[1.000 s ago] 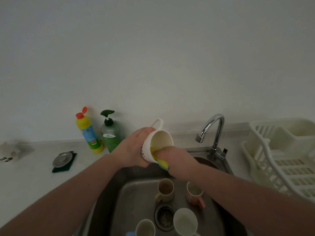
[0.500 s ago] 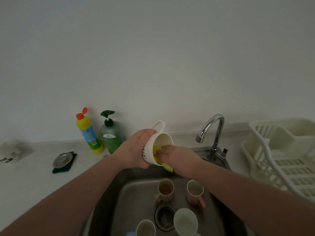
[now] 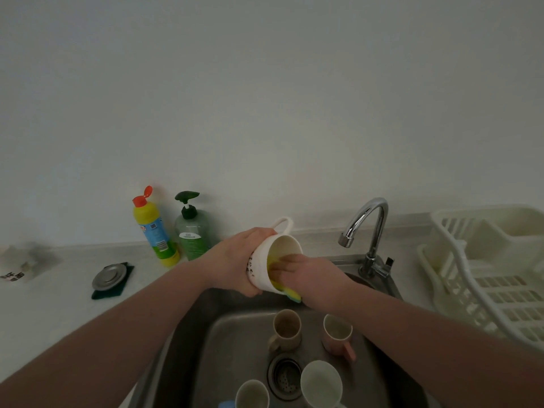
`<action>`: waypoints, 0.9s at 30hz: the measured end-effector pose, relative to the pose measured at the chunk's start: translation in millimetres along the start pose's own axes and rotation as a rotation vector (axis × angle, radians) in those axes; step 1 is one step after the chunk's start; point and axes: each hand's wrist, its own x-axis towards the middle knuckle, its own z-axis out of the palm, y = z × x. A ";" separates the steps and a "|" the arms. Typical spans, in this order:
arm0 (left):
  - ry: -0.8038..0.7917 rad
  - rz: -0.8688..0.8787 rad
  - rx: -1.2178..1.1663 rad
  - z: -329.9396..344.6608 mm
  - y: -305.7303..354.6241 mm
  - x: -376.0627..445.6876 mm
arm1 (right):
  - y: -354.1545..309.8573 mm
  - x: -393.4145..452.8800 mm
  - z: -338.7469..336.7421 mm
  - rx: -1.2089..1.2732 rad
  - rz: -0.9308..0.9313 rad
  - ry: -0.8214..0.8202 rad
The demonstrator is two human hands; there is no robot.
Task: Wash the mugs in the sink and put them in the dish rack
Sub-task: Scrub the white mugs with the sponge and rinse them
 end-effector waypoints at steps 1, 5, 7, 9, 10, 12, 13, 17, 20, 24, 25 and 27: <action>-0.005 -0.016 -0.011 0.3 -0.3 -0.2 | -0.4 -0.4 2.1 -0.010 -0.002 0.001; 0.029 -0.054 -0.074 0.1 0.0 -4.1 | 1.4 -4.8 5.3 0.036 -0.025 0.071; 0.081 -0.011 -0.070 2.7 1.4 -6.2 | 3.0 -6.8 4.7 0.055 -0.031 0.115; 0.198 0.030 -0.012 10.8 4.8 -6.9 | 0.4 -7.1 4.2 0.065 0.017 0.129; 0.283 0.028 0.029 15.8 7.5 -6.7 | -1.7 -6.2 4.4 0.080 0.056 0.132; 0.446 -0.005 0.112 24.4 13.0 -4.8 | -5.8 -3.8 3.8 0.114 0.120 0.159; 0.504 -0.018 0.153 27.4 13.9 -3.1 | -7.5 -2.4 2.3 0.123 0.140 0.172; 0.508 0.002 0.210 23.5 9.3 4.0 | -10.8 -1.4 -7.5 0.168 0.183 0.172; 0.411 0.009 0.181 13.1 3.6 5.1 | -11.3 1.0 -14.5 0.146 0.162 0.133; 0.318 0.004 0.104 2.8 3.5 2.2 | -1.4 0.7 -26.1 -0.031 0.033 0.056; 0.297 0.014 0.101 1.5 4.2 1.9 | 0.9 -1.1 -28.0 -0.089 0.004 0.036; 0.257 0.018 0.096 -0.6 6.8 2.6 | 2.1 -5.1 -29.2 -0.143 -0.013 0.026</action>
